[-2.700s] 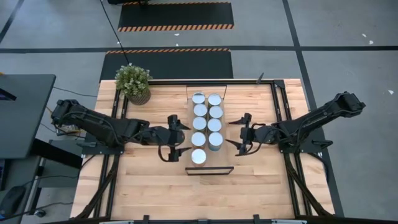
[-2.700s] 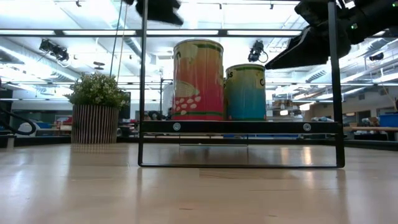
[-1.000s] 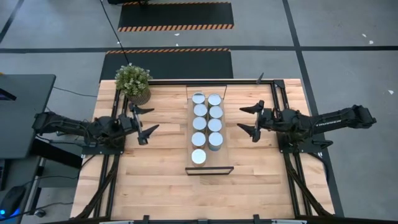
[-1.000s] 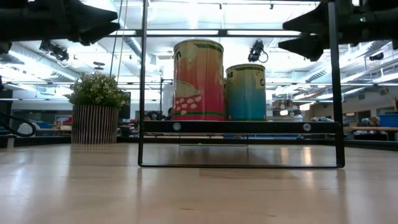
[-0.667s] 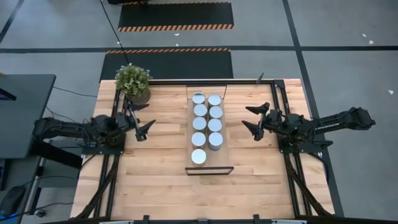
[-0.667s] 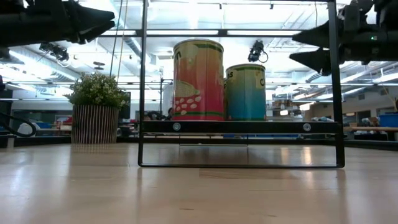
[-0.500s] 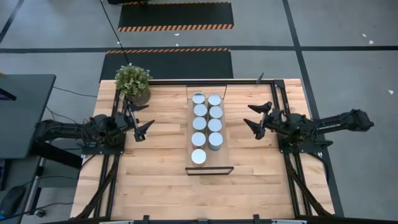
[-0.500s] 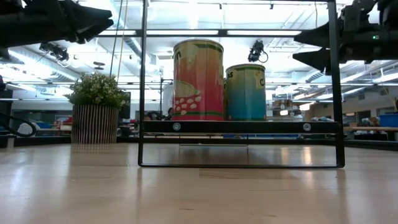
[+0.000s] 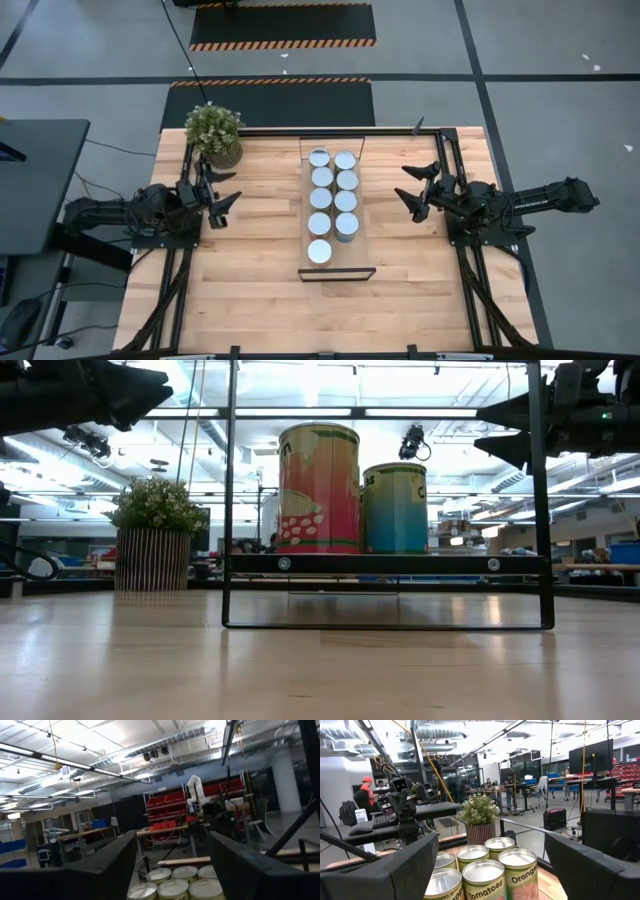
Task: Pick and place cans onto a shelf
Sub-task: Return to Home Position
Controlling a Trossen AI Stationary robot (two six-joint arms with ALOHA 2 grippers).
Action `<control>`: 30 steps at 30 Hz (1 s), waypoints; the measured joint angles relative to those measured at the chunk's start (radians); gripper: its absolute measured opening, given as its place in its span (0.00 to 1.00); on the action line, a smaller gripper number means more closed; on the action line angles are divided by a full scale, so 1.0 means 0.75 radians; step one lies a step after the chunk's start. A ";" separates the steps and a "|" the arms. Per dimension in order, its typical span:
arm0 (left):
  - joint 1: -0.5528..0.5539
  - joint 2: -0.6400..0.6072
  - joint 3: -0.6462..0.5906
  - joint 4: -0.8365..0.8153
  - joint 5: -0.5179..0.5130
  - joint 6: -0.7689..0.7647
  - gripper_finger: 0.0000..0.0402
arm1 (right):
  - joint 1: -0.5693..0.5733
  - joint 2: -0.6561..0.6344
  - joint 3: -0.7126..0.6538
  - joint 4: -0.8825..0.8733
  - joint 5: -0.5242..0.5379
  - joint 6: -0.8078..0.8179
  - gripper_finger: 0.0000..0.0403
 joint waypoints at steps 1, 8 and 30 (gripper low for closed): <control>0.000 -0.008 0.000 -0.001 0.004 -0.009 0.61 | 0.000 0.000 0.000 0.000 0.000 0.000 0.93; 0.000 -0.054 0.000 -0.021 0.027 -0.090 0.47 | 0.000 0.001 0.000 0.000 0.000 -0.002 0.93; 0.004 -0.170 -0.044 -0.482 0.118 -0.458 0.26 | 0.000 0.001 0.001 0.012 -0.001 -0.002 0.93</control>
